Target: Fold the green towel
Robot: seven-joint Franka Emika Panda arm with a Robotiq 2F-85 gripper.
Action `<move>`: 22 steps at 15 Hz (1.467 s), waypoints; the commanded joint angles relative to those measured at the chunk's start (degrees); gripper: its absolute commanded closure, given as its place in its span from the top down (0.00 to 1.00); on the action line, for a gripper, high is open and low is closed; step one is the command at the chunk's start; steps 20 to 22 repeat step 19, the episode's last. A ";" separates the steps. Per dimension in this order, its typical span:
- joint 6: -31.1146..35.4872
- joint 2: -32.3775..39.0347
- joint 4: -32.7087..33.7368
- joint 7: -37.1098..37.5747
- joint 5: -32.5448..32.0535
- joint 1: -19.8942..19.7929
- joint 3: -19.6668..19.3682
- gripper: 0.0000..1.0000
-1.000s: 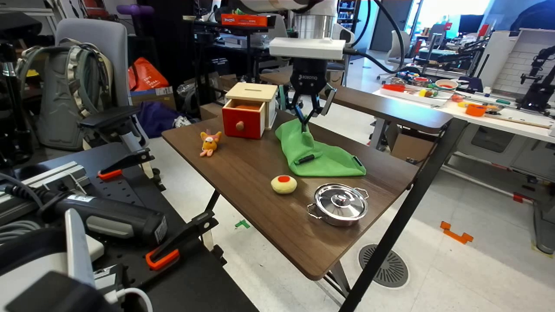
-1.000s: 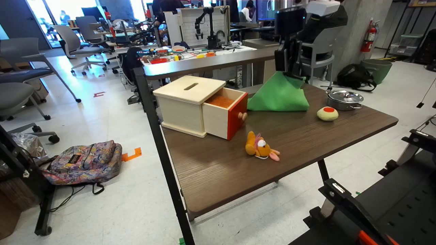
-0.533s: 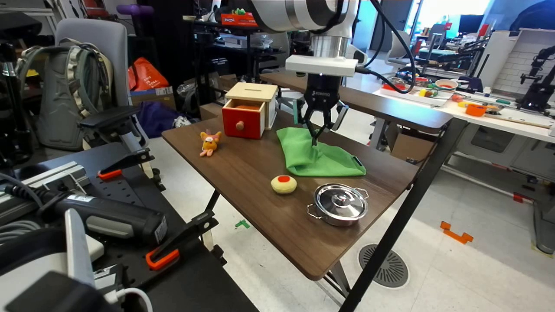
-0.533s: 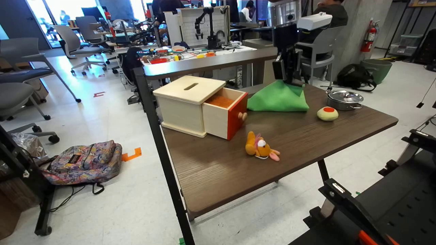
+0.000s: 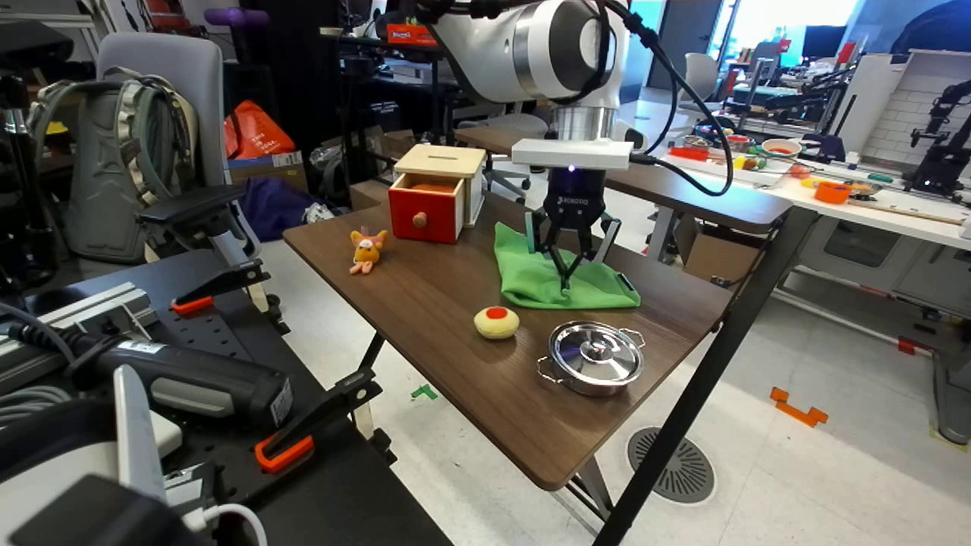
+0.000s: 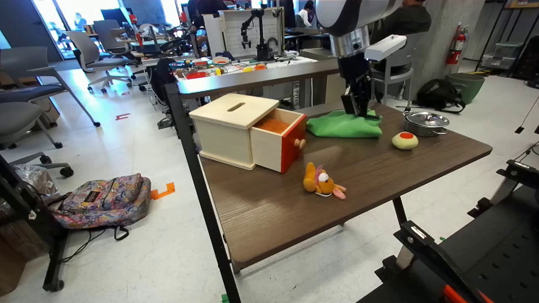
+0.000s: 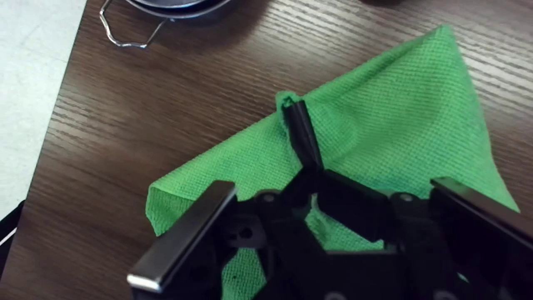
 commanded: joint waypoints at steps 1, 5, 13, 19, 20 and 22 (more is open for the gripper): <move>-3.27 3.09 5.73 1.91 -0.61 0.81 -0.89 0.38; -2.80 2.04 5.63 2.18 -0.08 0.36 -0.40 0.67; 7.42 -11.46 -11.11 1.40 0.39 -0.12 1.62 1.00; 8.40 -14.59 -15.59 1.29 0.62 0.25 2.54 1.00; 8.40 -14.59 -15.59 1.29 0.62 0.25 2.54 1.00; 8.40 -14.59 -15.59 1.29 0.62 0.25 2.54 1.00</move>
